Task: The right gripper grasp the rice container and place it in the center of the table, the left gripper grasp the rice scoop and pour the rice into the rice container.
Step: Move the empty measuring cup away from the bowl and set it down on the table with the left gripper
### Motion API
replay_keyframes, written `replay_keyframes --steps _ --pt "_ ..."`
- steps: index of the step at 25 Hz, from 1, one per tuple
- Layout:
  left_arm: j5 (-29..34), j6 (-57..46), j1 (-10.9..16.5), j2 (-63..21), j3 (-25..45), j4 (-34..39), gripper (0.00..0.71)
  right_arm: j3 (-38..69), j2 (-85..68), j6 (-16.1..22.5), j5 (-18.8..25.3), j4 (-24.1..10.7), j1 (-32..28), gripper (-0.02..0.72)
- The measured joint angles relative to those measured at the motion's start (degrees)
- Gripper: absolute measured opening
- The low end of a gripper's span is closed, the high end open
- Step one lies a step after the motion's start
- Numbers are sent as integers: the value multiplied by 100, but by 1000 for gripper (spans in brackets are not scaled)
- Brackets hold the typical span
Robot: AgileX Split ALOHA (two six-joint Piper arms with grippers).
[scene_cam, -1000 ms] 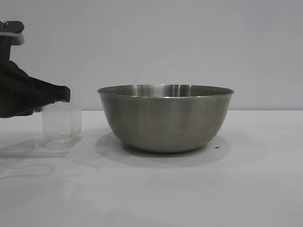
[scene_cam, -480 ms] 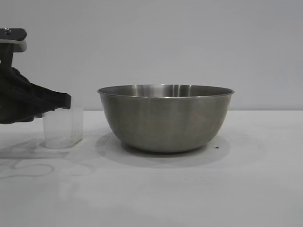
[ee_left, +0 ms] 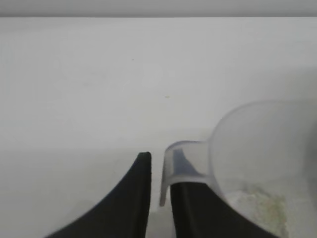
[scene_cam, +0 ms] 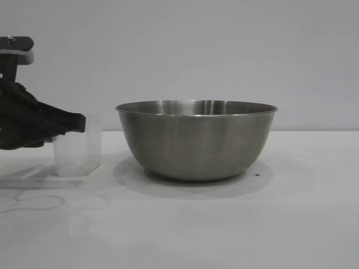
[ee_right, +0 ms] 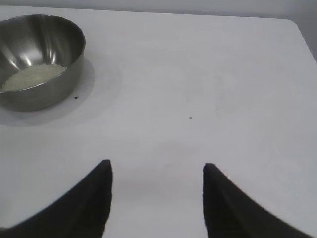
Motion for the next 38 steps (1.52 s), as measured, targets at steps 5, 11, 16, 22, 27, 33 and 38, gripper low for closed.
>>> replay_keyframes --steps 5,11,16,22,27,33,38 --pt "0 0 0 0 0 34 164 0 0 0 0 0 0 379" --pt "0 11 0 0 0 34 192 0 0 0 0 0 0 379" --pt "0 44 0 0 175 71 218 0 0 0 0 0 0 379" --pt "0 65 0 -127 378 192 218 0 0 0 0 0 0 379" --pt "0 78 0 -381 640 214 218 0 0 0 0 0 0 379" --pt "0 160 0 -820 1031 202 218 0 0 0 0 0 0 379" --pt "0 347 0 -1357 1208 170 218 0 0 0 0 0 0 379"
